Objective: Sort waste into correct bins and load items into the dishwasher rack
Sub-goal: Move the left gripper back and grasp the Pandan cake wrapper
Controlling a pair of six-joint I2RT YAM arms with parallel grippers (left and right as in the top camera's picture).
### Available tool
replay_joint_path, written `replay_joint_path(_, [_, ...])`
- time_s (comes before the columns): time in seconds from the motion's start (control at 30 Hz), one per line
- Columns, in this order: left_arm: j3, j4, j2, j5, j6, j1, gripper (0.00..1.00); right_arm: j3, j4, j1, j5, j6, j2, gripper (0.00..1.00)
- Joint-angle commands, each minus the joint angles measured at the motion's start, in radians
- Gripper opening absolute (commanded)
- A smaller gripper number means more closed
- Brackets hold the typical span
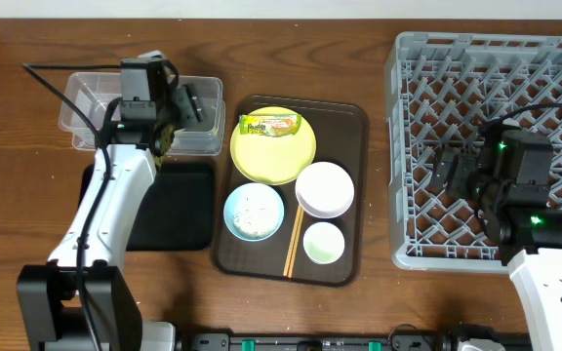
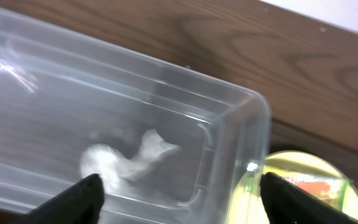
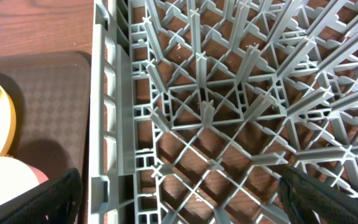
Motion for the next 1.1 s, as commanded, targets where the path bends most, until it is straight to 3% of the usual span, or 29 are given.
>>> replay_joint_path(0.0, [0.011, -0.014, 0.006, 0.087, -0.012, -0.01, 0.9, 0.02, 0.001, 0.01, -0.001, -0.004, -0.004, 0.99])
replay_joint_path(0.1, [0.011, -0.011, 0.006, 0.231, -0.038, -0.01, 0.93, 0.02, 0.0, 0.01, -0.001, -0.004, -0.004, 0.99])
replay_joint_path(0.2, [0.011, -0.003, 0.006, 0.282, -0.205, -0.025, 0.94, 0.02, -0.001, 0.01, -0.001, -0.004, -0.004, 0.99])
replay_joint_path(0.33, [0.011, -0.003, 0.006, 0.224, -0.391, -0.089, 0.94, 0.02, -0.001, 0.01, -0.001, -0.004, -0.004, 0.99])
replay_joint_path(0.43, [0.011, 0.006, 0.012, 0.083, -0.449, -0.177, 0.94, 0.02, -0.001, 0.01, -0.001, -0.004, -0.004, 0.99])
replay_joint_path(0.57, [0.011, 0.056, 0.056, -0.098, -0.448, -0.294, 0.94, 0.02, 0.0, 0.01, -0.001, -0.004, -0.004, 0.99])
replay_joint_path(0.83, [0.015, 0.166, 0.2, -0.098, -0.447, -0.366, 0.95, 0.02, -0.001, 0.01, -0.001, -0.004, -0.004, 0.99])
replay_joint_path(0.97, [0.097, 0.052, 0.209, -0.088, -0.272, -0.365, 0.95, 0.02, -0.001, 0.01, -0.001, -0.004, -0.004, 0.99])
replay_joint_path(1.07, [0.208, -0.077, 0.21, -0.096, -0.043, -0.365, 0.95, 0.02, -0.001, 0.01, -0.001, -0.004, -0.004, 0.99])
